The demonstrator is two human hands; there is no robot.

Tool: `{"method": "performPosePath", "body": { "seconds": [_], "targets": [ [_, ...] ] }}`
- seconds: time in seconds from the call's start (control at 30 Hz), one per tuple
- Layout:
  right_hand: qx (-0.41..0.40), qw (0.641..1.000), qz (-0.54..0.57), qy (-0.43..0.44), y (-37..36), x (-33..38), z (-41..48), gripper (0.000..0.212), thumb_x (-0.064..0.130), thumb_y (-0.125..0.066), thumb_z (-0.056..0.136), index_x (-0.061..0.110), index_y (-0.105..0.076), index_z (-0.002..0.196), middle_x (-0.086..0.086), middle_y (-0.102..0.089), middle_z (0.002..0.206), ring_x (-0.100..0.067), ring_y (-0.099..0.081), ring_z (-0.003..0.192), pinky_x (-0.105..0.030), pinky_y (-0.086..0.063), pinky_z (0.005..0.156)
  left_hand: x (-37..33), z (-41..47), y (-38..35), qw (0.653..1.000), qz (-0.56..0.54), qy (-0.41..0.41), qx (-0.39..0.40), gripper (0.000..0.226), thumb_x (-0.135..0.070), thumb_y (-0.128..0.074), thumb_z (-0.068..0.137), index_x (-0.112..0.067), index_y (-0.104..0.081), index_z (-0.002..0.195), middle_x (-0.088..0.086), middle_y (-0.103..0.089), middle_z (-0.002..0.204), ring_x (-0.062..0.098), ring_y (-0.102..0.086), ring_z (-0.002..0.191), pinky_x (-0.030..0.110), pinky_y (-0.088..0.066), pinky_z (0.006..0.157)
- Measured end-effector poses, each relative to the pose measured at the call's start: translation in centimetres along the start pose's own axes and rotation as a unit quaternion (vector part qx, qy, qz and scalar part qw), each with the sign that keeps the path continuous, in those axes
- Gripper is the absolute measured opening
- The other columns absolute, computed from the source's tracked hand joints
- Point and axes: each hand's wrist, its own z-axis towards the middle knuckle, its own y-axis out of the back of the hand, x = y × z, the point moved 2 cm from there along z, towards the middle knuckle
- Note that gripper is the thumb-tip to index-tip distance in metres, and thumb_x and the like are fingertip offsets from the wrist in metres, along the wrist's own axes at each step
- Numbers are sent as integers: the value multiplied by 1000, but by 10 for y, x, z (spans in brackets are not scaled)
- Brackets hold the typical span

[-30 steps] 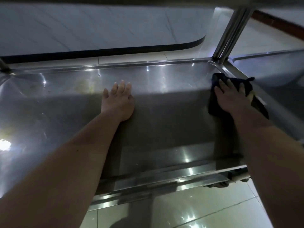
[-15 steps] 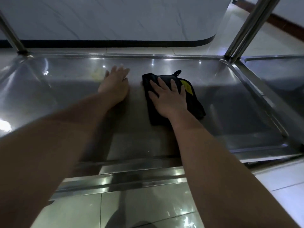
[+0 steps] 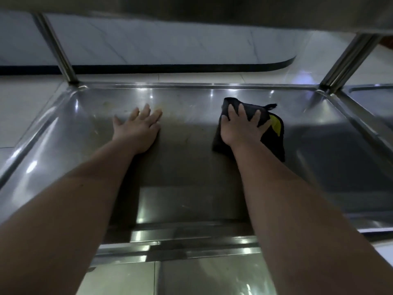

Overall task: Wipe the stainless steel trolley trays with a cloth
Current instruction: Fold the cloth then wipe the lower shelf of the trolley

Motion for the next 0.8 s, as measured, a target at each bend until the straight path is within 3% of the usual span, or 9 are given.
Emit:
{"method": "performPosePath", "body": {
  "seconds": [0.07, 0.2, 0.3, 0.37, 0.47, 0.63, 0.73, 0.8],
  "targets": [
    [0, 1000, 7, -1, -5, 47, -3, 56, 47, -15, 101, 37, -2, 155, 3, 6, 164, -44, 14, 145, -73, 10, 106, -2, -1, 0, 1000, -8, 4, -4, 51, -45, -16, 101, -42, -7, 151, -9, -1, 163, 16, 0, 150, 67, -2, 111],
    [4, 982, 21, 190, -23, 142, -30, 53, 49, -17, 102, 40, -12, 154, 9, -1, 164, -38, 11, 147, -68, 10, 110, 3, -1, -2, 999, -28, 23, -16, 57, -41, -16, 101, -30, -3, 156, -9, 4, 163, 11, 3, 149, 63, 2, 114],
    [32, 972, 14, 232, -22, 139, -20, 53, 55, -16, 101, 45, -12, 152, 12, -3, 163, -33, 7, 149, -63, 7, 113, 6, -1, -4, 999, -32, 18, -19, 56, -41, -14, 101, -31, -3, 155, -8, 4, 163, 11, 3, 149, 61, 2, 114],
    [18, 977, 3, 214, -14, 103, 1, 54, 60, -19, 98, 48, -15, 151, 14, -6, 163, -31, 1, 149, -59, 1, 115, 6, -1, -4, 999, -31, 11, -22, 55, -43, -14, 101, -35, -7, 154, -9, 1, 164, 13, 1, 150, 62, 1, 114],
    [-15, 994, -1, 107, -1, 6, 41, 54, 61, -20, 97, 48, -19, 149, 14, -9, 162, -32, -5, 149, -58, -6, 115, 5, 0, -5, 999, -34, 9, -31, 54, -42, -15, 100, -36, -10, 153, -9, -1, 164, 14, 0, 150, 62, 2, 114],
    [16, 998, -51, -31, 10, -134, 67, 54, 47, -17, 101, 39, -8, 154, 7, 5, 164, -34, 8, 149, -65, -3, 114, 0, 1, -8, 999, -23, 7, -36, 54, -43, -12, 100, -35, -9, 153, -8, -1, 164, 16, 0, 150, 64, 2, 113],
    [6, 998, -22, -55, 7, -101, 48, 55, 51, -15, 100, 42, -3, 153, 7, 8, 163, -39, 12, 147, -70, 2, 110, 0, 0, -6, 999, -23, 12, -36, 53, -42, -13, 100, -36, -9, 153, -7, -1, 164, 16, 1, 150, 65, 2, 112],
    [-2, 1000, 11, -11, 2, -40, 26, 56, 56, -15, 98, 44, -4, 152, 9, 6, 163, -41, 11, 146, -71, 6, 109, 0, -1, -5, 999, -21, 10, -33, 53, -43, -12, 101, -36, -9, 153, -8, -1, 164, 16, 1, 150, 65, 2, 112]
  ]
}}
